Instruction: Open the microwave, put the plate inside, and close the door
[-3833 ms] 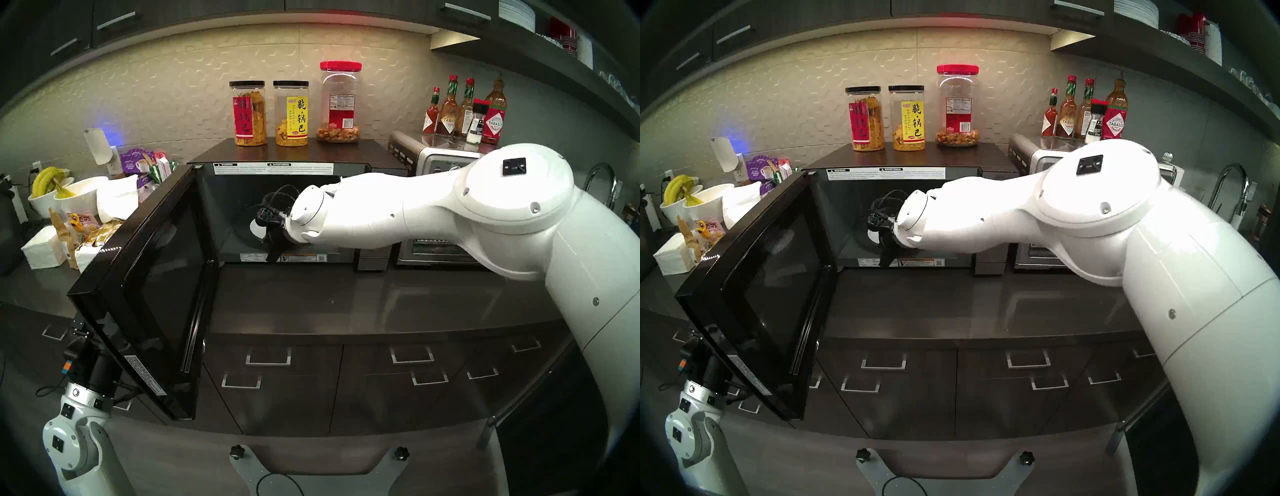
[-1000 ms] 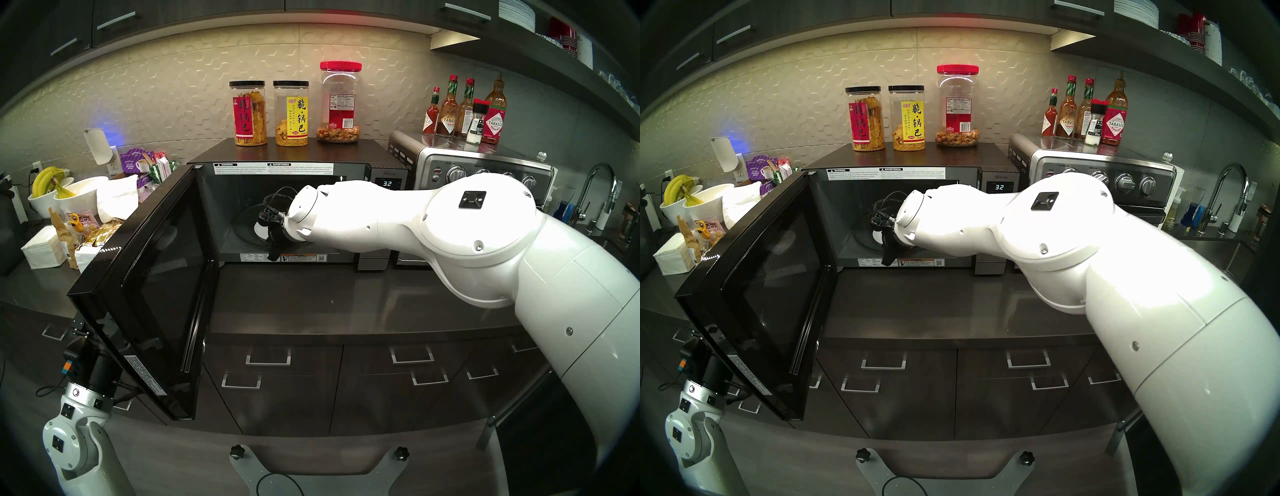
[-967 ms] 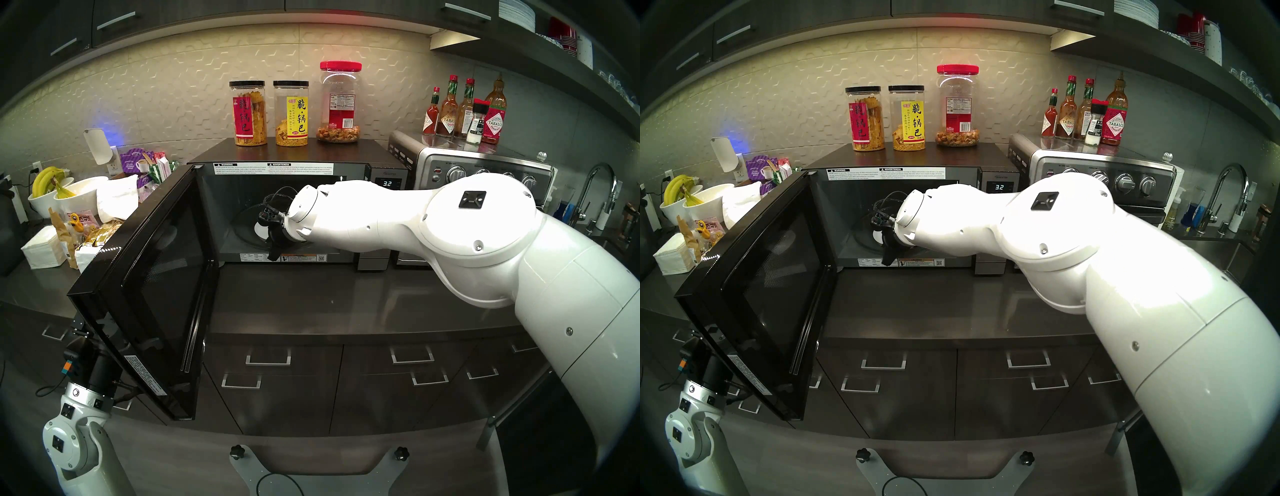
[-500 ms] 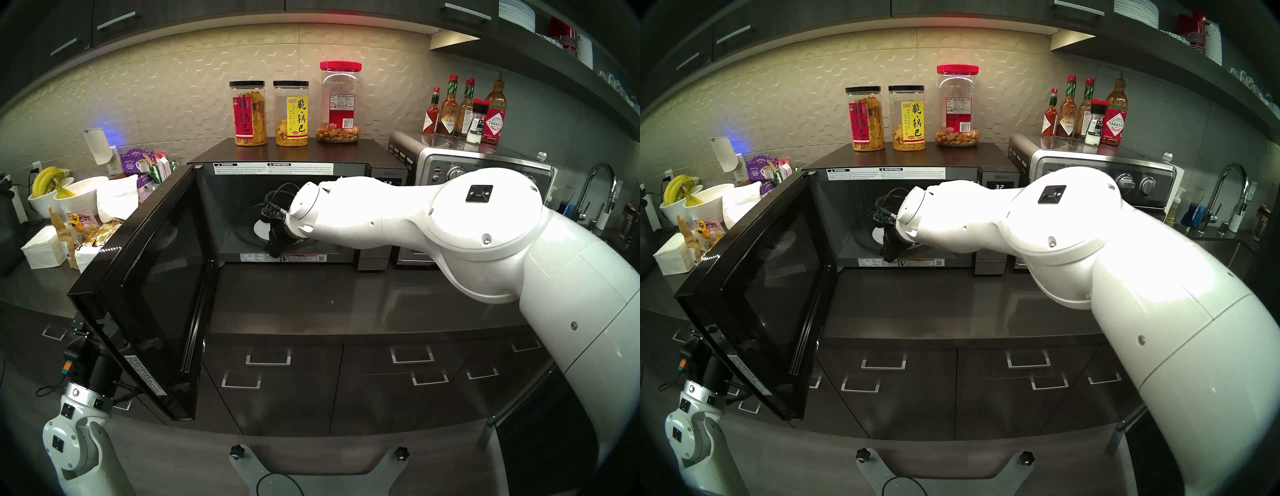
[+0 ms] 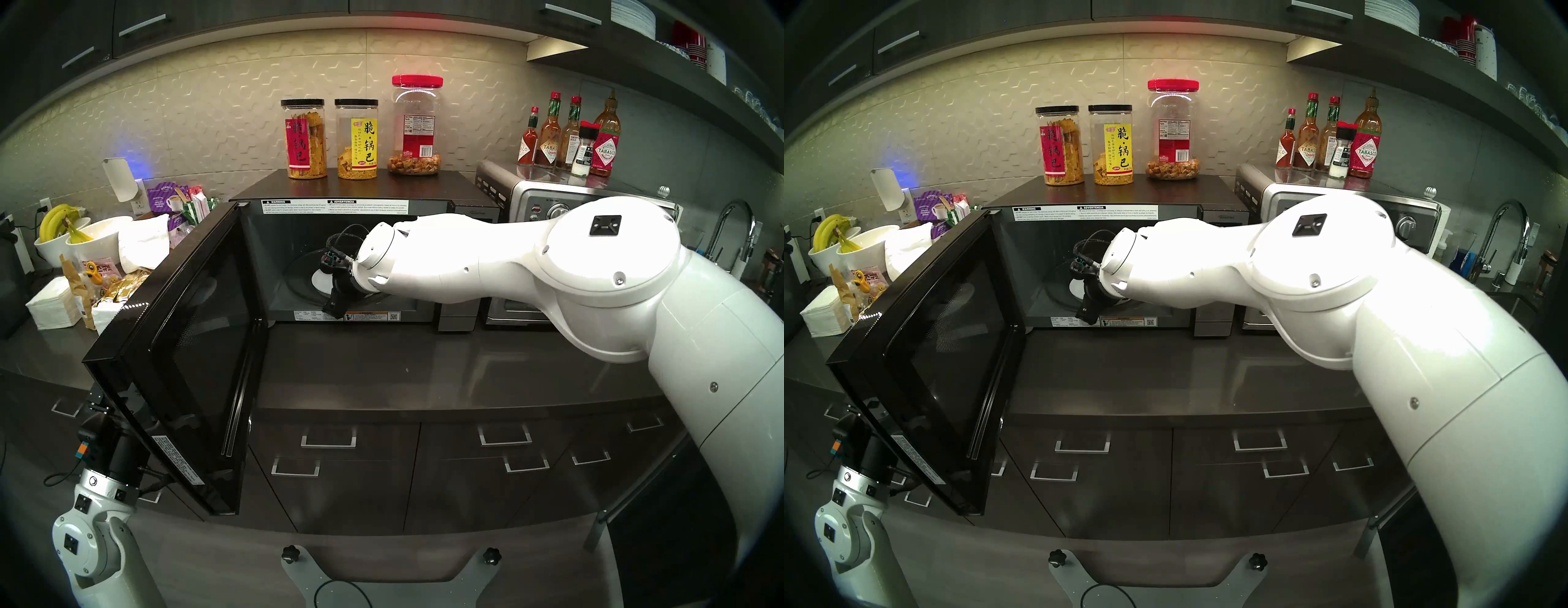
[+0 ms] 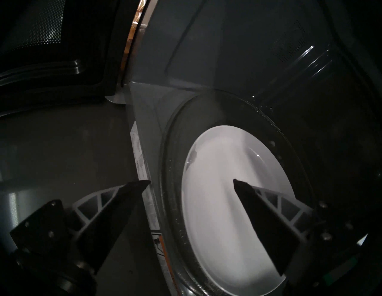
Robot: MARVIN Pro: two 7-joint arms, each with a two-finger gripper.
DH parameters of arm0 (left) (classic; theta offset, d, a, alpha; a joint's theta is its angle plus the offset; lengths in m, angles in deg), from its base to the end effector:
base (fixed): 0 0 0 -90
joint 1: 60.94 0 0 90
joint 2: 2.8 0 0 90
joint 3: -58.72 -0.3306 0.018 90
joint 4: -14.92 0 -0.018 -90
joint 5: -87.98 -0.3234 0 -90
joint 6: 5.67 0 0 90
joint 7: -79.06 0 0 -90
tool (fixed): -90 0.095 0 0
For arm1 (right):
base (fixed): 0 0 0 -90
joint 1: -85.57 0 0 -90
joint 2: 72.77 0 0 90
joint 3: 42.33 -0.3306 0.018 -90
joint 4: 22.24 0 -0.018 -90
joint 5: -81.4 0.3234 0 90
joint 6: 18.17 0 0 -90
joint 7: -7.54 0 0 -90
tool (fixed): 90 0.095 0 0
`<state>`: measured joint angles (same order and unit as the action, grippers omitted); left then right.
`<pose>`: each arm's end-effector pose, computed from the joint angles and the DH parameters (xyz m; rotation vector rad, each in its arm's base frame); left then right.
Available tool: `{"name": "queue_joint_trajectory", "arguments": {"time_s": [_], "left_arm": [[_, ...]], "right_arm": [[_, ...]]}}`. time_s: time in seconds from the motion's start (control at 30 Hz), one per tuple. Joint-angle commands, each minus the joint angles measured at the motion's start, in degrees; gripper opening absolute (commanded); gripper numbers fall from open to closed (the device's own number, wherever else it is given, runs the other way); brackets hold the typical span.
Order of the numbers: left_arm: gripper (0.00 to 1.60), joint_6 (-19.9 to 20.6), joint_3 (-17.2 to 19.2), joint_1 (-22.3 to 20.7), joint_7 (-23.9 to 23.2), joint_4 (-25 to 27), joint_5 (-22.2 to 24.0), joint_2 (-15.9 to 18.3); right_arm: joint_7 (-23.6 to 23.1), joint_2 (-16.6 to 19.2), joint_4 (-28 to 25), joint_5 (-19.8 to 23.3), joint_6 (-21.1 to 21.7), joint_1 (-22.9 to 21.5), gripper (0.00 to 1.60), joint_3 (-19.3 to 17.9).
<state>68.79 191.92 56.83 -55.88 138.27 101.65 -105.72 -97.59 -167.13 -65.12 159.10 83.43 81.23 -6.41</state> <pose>0.1857 0.1561 -0.2592 -1.7939 0.2386 -2.4202 0.6256 0.2774 -0.1485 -2.0825 -1.8759 -1.3395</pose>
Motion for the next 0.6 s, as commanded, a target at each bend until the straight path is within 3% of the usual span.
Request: {"name": "queue_joint_trajectory", "arguments": {"time_s": [0.0, 0.37, 0.57], "left_arm": [[1.60, -0.1, 0.0, 0.1, -0.1, 1.2, 0.1, -0.1], [1.60, -0.1, 0.0, 0.1, -0.1, 1.1, 0.1, -0.1], [1.60, -0.1, 0.0, 0.1, -0.1, 1.1, 0.1, -0.1]], "right_arm": [[0.6, 2.7, -3.7, 0.4, -0.3, -3.2, 1.46, -1.1], [1.7, 6.3, -9.1, 0.5, -1.0, -5.6, 1.59, -1.9], [2.1, 8.8, -12.7, 0.6, -1.4, -7.4, 1.54, -2.4]]}}
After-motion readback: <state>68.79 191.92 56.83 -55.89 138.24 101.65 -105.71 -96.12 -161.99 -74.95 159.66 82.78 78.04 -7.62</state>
